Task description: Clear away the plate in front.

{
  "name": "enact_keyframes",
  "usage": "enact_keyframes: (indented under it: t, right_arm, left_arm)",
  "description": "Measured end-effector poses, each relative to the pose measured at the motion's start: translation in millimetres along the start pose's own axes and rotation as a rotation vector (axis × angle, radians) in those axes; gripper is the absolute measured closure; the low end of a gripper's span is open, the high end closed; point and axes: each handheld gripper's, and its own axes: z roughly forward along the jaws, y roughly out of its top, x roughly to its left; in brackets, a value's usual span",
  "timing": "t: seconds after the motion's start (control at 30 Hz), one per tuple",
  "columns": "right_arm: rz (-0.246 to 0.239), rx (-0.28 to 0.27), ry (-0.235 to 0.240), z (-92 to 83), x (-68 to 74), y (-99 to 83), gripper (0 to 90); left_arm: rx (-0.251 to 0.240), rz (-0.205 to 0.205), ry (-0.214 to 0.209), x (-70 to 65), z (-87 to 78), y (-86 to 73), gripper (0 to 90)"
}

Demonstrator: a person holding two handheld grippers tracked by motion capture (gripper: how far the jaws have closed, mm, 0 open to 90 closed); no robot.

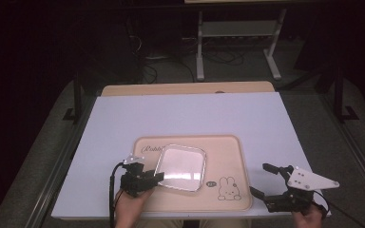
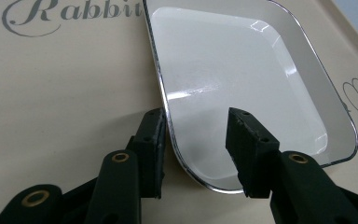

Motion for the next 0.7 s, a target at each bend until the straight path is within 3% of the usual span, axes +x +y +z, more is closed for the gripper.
enact_keyframes:
  t: [0.17, 0.7]
  right_arm:
    - [-0.001, 0.000, 0.000, 0.1, 0.1, 0.0, 12.9]
    - [0.000, 0.001, -0.001, -0.1, 0.2, 0.1, 12.9]
  left_arm:
    - [-0.006, 0.001, -0.008, 0.2, -1.1, -3.2, 66.1]
    - [-0.006, 0.047, -0.028, -11.1, -0.2, -11.9, 72.4]
